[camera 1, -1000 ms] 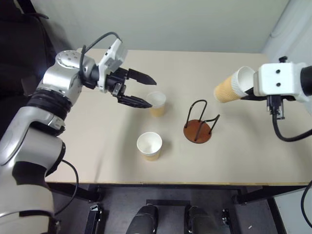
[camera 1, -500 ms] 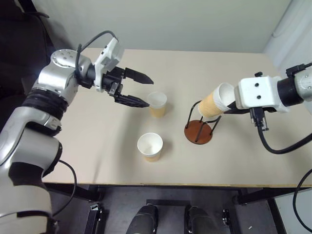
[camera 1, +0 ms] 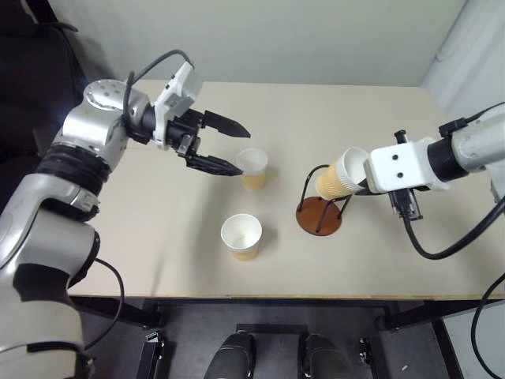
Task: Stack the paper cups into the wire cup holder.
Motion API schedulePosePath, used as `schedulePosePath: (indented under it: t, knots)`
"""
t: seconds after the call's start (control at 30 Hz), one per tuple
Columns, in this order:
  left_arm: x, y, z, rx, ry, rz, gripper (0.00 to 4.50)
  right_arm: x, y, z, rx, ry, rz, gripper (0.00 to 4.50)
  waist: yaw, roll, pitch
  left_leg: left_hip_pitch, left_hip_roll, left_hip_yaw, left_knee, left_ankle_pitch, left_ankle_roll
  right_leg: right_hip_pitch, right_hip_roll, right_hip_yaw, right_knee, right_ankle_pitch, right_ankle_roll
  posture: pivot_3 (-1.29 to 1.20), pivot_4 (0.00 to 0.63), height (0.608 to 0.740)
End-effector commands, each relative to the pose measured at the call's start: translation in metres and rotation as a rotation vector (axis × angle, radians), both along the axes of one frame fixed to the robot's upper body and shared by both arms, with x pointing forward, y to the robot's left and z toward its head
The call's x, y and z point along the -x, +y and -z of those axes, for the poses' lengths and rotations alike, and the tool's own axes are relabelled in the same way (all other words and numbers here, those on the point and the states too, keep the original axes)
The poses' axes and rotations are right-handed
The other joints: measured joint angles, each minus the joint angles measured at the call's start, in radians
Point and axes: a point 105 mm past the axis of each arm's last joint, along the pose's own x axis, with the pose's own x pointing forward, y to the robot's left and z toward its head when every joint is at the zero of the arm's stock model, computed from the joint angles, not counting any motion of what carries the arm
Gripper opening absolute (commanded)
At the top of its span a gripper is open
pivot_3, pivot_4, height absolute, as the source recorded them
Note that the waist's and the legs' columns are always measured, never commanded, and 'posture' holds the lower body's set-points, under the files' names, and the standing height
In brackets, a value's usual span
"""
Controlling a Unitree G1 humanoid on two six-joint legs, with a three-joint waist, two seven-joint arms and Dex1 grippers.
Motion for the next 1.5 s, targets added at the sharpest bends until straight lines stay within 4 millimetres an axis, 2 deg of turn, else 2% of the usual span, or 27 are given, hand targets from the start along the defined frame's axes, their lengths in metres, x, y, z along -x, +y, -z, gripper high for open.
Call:
schedulePosePath:
  t: [0.03, 0.1, 0.27, 0.4, 0.53, 0.67, 0.87, 1.0, 1.1, 1.23, 1.27, 1.33, 1.5]
  knots:
    - [0.006, 0.002, -0.010, 0.023, -0.023, 0.032, 4.50, -0.003, 0.002, -0.012, 0.011, -0.072, -0.006, 0.37, -0.001, 0.000, 0.000, 0.000, 0.000, 0.000, 0.000, 0.000, 0.000, 0.000, 0.001, 0.000, 0.000, 0.000, 0.000, 0.00, 0.150, 0.740]
    - [0.005, 0.001, -0.010, 0.023, -0.022, 0.032, 4.50, -0.003, 0.005, -0.013, -0.003, -0.075, -0.010, 0.91, 0.000, 0.000, 0.000, 0.000, 0.000, 0.000, 0.000, 0.000, 0.000, 0.000, 0.000, 0.000, 0.000, 0.000, 0.000, 0.00, 0.150, 0.740]
    - [0.004, 0.000, -0.010, 0.028, -0.013, 0.028, 4.50, -0.003, 0.015, -0.019, -0.092, -0.073, -0.008, 2.70, -0.001, 0.000, 0.000, 0.001, 0.000, 0.000, 0.000, 0.000, 0.000, 0.000, 0.000, 0.000, 0.000, 0.001, -0.001, 0.00, 0.150, 0.740]
    - [-0.004, -0.001, -0.009, 0.036, 0.000, -0.005, 4.50, 0.000, 0.024, -0.035, -0.265, -0.053, 0.035, 2.70, 0.000, 0.000, 0.000, 0.000, 0.000, 0.000, 0.000, 0.000, 0.000, 0.000, 0.000, 0.000, 0.000, 0.001, -0.001, 0.00, 0.150, 0.740]
    - [-0.009, 0.001, -0.002, -0.013, 0.010, -0.041, 4.50, 0.005, 0.021, -0.052, -0.383, -0.045, 0.088, 2.70, 0.001, 0.000, 0.000, 0.000, -0.001, 0.001, 0.000, 0.001, -0.001, 0.000, 0.000, 0.000, 0.000, 0.001, -0.001, 0.00, 0.150, 0.740]
    - [-0.016, 0.013, 0.020, -0.204, -0.055, -0.080, 4.50, 0.018, 0.014, -0.066, -0.479, -0.018, 0.133, 2.70, 0.003, 0.000, 0.000, 0.000, 0.000, -0.001, 0.000, 0.000, -0.002, 0.000, 0.000, 0.001, -0.001, 0.001, -0.001, 0.00, 0.150, 0.740]
    - [-0.028, 0.023, 0.034, -0.393, -0.201, -0.087, 4.50, 0.032, 0.009, -0.074, -0.562, 0.035, 0.165, 2.70, 0.004, 0.000, 0.000, 0.000, 0.000, -0.001, -0.002, -0.001, -0.004, -0.001, 0.000, 0.002, -0.001, -0.001, -0.001, 0.00, 0.150, 0.740]
    - [-0.050, -0.001, 0.003, -0.261, -0.401, -0.189, 4.50, 0.032, 0.005, -0.073, -0.575, 0.034, 0.194, 2.70, 0.013, 0.000, 0.000, -0.002, -0.001, -0.001, -0.001, 0.000, -0.002, -0.002, 0.000, 0.001, 0.000, -0.002, 0.000, 0.00, 0.150, 0.740]
    - [-0.056, -0.007, -0.014, -0.305, -0.538, -0.213, 4.50, 0.031, 0.000, -0.069, -0.564, 0.033, 0.218, 2.70, 0.013, -0.001, 0.000, -0.005, -0.001, -0.001, 0.001, -0.001, -0.001, -0.004, 0.000, 0.001, -0.001, -0.001, 0.001, 0.00, 0.150, 0.740]
    - [-0.055, -0.008, -0.021, -0.387, -0.580, -0.192, 4.50, 0.029, -0.003, -0.069, -0.560, 0.031, 0.229, 2.70, 0.009, 0.001, 0.000, -0.003, -0.004, 0.005, -0.001, -0.003, 0.000, -0.004, 0.003, 0.001, -0.001, -0.003, 0.002, 0.00, 0.150, 0.740]
    - [-0.054, -0.006, -0.020, -0.429, -0.587, -0.175, 4.50, 0.029, -0.004, -0.069, -0.561, 0.031, 0.232, 2.70, 0.005, 0.001, 0.000, -0.003, -0.002, 0.002, -0.001, -0.003, 0.000, -0.004, -0.002, 0.004, -0.002, -0.003, 0.003, 0.00, 0.150, 0.740]
    - [-0.049, 0.000, -0.016, -0.525, -0.575, -0.128, 4.50, 0.028, -0.007, -0.070, -0.560, 0.032, 0.238, 2.70, 0.003, 0.001, 0.000, -0.002, -0.003, 0.005, -0.002, -0.003, -0.001, -0.005, 0.003, 0.000, -0.001, -0.004, 0.002, 0.00, 0.150, 0.740]
    - [-0.047, 0.003, -0.014, -0.653, -0.593, -0.082, 4.50, 0.027, -0.011, -0.070, -0.552, 0.039, 0.249, 2.70, 0.000, 0.000, 0.000, -0.004, -0.001, 0.003, -0.003, -0.003, -0.002, -0.008, 0.003, 0.001, 0.001, -0.002, 0.005, 0.00, 0.150, 0.740]
